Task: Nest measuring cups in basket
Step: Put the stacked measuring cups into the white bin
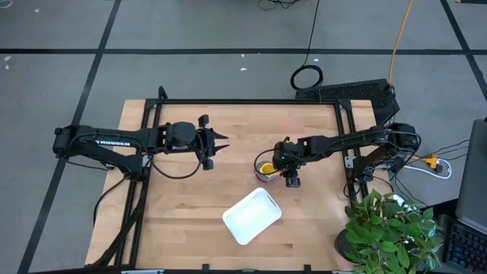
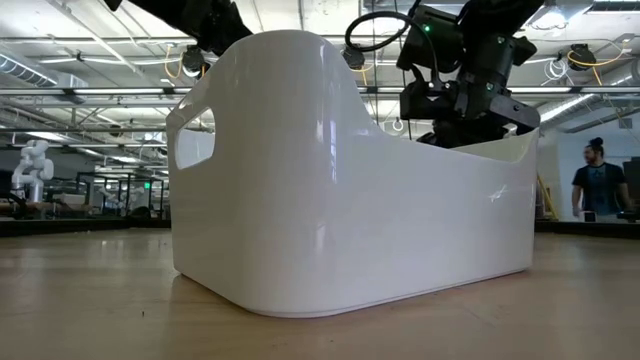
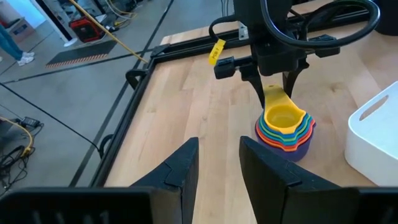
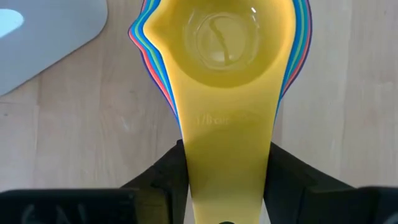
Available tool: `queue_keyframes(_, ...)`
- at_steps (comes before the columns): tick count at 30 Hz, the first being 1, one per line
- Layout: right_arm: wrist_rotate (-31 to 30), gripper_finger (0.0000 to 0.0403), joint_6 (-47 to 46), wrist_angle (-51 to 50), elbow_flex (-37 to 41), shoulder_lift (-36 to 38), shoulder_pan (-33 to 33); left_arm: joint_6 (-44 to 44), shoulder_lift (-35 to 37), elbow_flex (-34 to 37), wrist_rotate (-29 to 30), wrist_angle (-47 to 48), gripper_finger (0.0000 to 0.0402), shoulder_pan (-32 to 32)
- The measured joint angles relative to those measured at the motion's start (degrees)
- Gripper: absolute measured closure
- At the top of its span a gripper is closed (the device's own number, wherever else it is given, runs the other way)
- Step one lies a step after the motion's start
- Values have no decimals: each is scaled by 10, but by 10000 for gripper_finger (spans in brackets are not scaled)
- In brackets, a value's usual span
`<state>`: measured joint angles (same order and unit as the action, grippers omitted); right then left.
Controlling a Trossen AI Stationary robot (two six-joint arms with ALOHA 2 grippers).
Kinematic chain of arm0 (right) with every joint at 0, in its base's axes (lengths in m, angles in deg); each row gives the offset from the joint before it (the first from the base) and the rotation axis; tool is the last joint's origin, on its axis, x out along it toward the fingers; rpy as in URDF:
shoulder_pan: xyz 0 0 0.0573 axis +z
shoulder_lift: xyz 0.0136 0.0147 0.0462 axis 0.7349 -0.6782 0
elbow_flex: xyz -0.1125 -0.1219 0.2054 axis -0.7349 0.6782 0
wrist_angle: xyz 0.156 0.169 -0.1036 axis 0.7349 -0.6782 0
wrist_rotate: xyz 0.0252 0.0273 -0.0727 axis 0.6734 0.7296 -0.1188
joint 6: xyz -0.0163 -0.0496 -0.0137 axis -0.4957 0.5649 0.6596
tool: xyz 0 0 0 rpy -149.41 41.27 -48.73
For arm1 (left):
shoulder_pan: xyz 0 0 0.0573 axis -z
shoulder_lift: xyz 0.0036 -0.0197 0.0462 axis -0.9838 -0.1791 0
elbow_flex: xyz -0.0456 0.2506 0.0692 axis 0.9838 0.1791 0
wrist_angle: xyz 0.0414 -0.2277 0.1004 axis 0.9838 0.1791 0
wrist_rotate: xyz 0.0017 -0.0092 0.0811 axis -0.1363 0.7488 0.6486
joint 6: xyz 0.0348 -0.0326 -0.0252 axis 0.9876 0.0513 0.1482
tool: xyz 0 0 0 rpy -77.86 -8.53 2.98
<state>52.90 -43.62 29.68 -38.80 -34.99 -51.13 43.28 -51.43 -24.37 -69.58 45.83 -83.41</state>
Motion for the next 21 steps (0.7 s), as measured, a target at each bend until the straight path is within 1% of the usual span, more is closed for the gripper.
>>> queue_keyframes(6, 2, 264, -1, -2, 0, 3, -5, -2, 0, 0, 0, 0, 282, 0)
queue_keyframes(16, 32, 264, 0, 2, 0, 7, -17, -4, 0, 0, 0, 0, 282, 0)
queue_keyframes(21, 34, 264, 2, 0, 0, 11, -18, -4, 0, 0, 0, 1, 282, 0)
